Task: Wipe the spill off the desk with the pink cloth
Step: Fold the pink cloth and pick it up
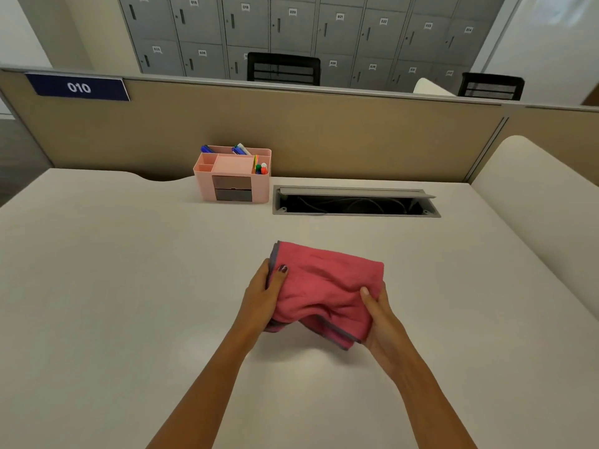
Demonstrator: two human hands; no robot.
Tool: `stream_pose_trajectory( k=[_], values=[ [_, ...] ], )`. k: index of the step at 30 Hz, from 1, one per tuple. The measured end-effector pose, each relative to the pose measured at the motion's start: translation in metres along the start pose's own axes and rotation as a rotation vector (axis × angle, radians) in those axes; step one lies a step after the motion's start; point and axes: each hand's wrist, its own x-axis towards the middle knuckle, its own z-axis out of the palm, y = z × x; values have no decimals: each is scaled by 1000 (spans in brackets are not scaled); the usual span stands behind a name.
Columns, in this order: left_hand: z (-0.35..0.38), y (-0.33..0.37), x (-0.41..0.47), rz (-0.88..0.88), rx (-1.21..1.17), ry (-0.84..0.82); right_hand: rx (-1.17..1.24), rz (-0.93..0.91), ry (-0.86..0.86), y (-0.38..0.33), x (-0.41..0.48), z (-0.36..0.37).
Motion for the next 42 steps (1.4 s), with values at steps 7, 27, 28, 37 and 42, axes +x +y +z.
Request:
stream_pose_trajectory(
  k=[7, 27, 28, 37, 42],
  values=[
    [-1, -7, 2, -92, 20, -24, -296, 5, 133, -2, 8, -6],
    [6, -35, -25, -214, 611, 205, -384, 170, 383, 17, 4, -6],
    [7, -32, -29, -215, 713, 229, -265, 212, 353, 17, 3, -5],
    [35, -44, -45, 277, 1022, -44, 271, 213, 210, 1, -5, 3],
    [21, -58, -47, 543, 942, 144, 153, 221, 275, 9, -8, -7]
  ],
)
